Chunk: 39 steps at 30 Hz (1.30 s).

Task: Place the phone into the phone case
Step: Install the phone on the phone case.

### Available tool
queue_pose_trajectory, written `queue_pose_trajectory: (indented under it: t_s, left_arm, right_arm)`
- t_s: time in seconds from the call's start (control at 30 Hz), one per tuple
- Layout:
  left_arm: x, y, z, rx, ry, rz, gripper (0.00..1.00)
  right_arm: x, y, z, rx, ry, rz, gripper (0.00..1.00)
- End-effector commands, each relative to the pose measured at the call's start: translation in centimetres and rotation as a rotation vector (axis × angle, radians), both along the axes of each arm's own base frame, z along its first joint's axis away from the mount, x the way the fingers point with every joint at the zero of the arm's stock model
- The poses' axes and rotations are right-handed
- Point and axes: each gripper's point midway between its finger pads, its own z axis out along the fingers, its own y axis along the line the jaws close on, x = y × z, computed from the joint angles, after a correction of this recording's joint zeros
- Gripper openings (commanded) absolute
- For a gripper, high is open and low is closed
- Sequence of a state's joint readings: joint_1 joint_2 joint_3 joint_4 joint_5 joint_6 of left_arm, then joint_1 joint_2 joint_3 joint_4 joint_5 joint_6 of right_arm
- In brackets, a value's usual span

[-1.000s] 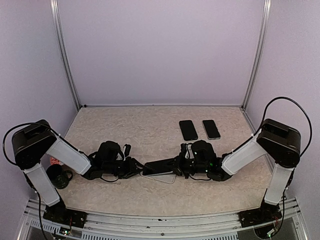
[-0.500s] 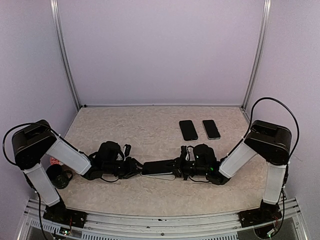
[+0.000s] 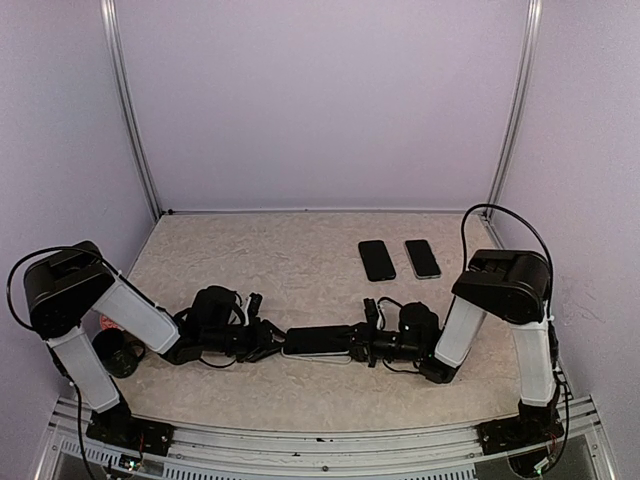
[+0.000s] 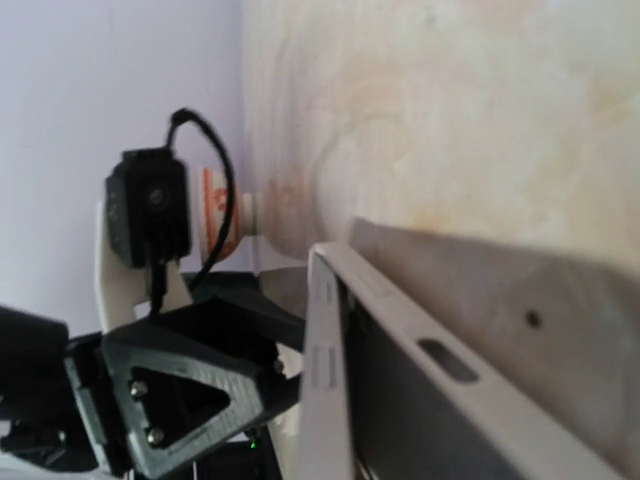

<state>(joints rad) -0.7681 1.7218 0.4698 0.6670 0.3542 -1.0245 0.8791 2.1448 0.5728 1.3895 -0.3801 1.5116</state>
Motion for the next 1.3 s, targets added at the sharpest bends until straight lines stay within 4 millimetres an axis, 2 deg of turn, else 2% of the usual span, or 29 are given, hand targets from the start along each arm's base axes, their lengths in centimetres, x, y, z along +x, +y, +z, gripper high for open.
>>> queue_pose_trajectory:
  t_s: [0.0, 0.13, 0.27, 0.47, 0.83, 1.07, 1.27]
  left_arm:
    - [-1.0, -0.6, 0.1, -0.044, 0.033, -0.051, 0.40]
    - [-0.9, -0.4, -0.1, -0.041, 0.034, -0.046, 0.41]
    - [-0.8, -0.8, 0.7, -0.084, 0.026, -0.058, 0.44]
    - [-0.7, -1.9, 3.0, -0.178, -0.009, -0.098, 0.44]
    - [-1.3, -2.8, 5.6, -0.275, -0.054, -0.141, 0.43]
    - [-1.5, -3.2, 7.0, -0.307, -0.082, -0.154, 0.34]
    - [-1.7, -3.3, 7.3, -0.314, -0.086, -0.165, 0.28]
  right_arm:
    - [-1.0, 1.0, 3.6, 0.154, -0.096, 0.077, 0.00]
    - [-1.1, 1.1, 3.9, 0.149, -0.113, 0.086, 0.00]
    - [-1.3, 1.6, 4.4, 0.167, -0.133, 0.122, 0.00]
    - [-1.5, 2.4, 4.4, 0.171, -0.148, 0.165, 0.00]
    - [-1.7, 2.9, 4.5, 0.205, -0.146, 0.202, 0.00]
    - [-1.8, 2.8, 4.3, 0.204, -0.142, 0.205, 0.00]
    - [-2.0, 2.8, 3.8, 0.179, -0.140, 0.215, 0.00]
